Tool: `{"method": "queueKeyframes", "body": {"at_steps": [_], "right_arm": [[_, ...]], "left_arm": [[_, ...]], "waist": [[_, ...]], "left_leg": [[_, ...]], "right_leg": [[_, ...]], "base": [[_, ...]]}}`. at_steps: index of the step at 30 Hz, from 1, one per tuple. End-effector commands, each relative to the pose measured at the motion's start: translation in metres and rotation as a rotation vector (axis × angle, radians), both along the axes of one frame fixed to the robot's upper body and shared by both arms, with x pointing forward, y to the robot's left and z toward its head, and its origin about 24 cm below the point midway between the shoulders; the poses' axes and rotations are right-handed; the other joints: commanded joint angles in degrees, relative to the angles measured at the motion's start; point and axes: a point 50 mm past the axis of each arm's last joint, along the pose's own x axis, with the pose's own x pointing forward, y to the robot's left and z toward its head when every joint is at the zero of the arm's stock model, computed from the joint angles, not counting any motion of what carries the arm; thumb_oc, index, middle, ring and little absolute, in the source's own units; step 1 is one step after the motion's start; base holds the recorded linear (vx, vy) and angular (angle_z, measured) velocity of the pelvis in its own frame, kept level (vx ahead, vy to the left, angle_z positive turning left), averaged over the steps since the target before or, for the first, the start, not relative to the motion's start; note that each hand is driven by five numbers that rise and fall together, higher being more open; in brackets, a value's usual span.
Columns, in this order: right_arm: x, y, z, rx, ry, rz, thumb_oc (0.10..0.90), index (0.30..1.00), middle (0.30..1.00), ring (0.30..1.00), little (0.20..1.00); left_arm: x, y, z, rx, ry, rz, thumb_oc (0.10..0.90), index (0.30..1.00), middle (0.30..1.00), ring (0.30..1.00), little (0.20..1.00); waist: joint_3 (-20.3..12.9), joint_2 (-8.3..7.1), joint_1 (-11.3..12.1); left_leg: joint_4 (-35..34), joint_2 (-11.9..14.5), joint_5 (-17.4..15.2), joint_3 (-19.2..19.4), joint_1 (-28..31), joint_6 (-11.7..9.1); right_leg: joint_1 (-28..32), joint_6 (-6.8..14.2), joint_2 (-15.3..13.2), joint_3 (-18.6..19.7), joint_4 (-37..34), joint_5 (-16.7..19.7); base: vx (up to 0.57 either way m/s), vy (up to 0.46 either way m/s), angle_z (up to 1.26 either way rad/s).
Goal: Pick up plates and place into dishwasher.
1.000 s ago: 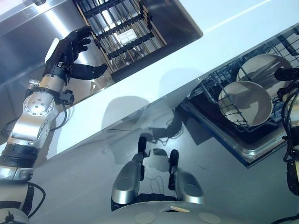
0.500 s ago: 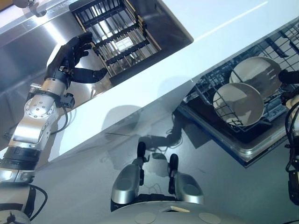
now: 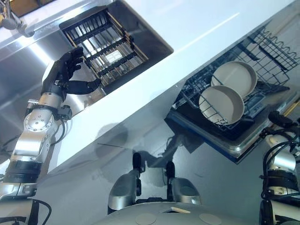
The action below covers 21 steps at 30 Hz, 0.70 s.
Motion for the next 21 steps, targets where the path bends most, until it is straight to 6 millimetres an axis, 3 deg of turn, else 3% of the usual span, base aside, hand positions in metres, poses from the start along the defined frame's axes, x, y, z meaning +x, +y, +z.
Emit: {"method": "queueKeyframes", "body": {"at_steps": [1,7,21], "right_arm": [[0.007,-0.010,0.059,-0.439,0.080,0.165,0.100,0.300,0.300,0.300,0.200],[0.016,-0.006,0.064,-0.669,0.366,0.352,0.100,0.300,0.300,0.300,0.200],[0.028,-0.011,0.088,-0.920,0.570,0.392,0.100,0.300,0.300,0.300,0.200]], "left_arm": [[-0.005,-0.007,0.027,-0.009,-0.190,-0.035,0.800,0.900,0.900,0.900,0.900],[-0.006,-0.005,0.028,-0.002,-0.187,-0.038,0.800,0.900,0.900,0.900,0.900],[-0.006,-0.008,0.030,0.004,-0.175,-0.065,0.800,0.900,0.900,0.900,0.900]], "waist": [[-10.7,1.07,-1.7],[-10.9,0.70,-1.8],[-10.2,0.52,-0.5]], "left_leg": [[1.9,-2.0,-7.8,1.9,3.5,1.0],[1.3,-2.1,-8.0,2.1,4.0,1.0],[0.8,-2.4,-7.6,1.0,3.4,1.3]], "right_leg": [[-3.2,0.1,2.3,-1.5,5.4,-1.0],[-3.1,0.6,2.1,-1.5,5.6,-1.4],[-4.1,1.2,1.7,-2.0,6.2,-1.1]], "base": [[0.01,0.029,-0.12],[0.02,0.019,-0.09],[0.00,0.000,0.00]]}}
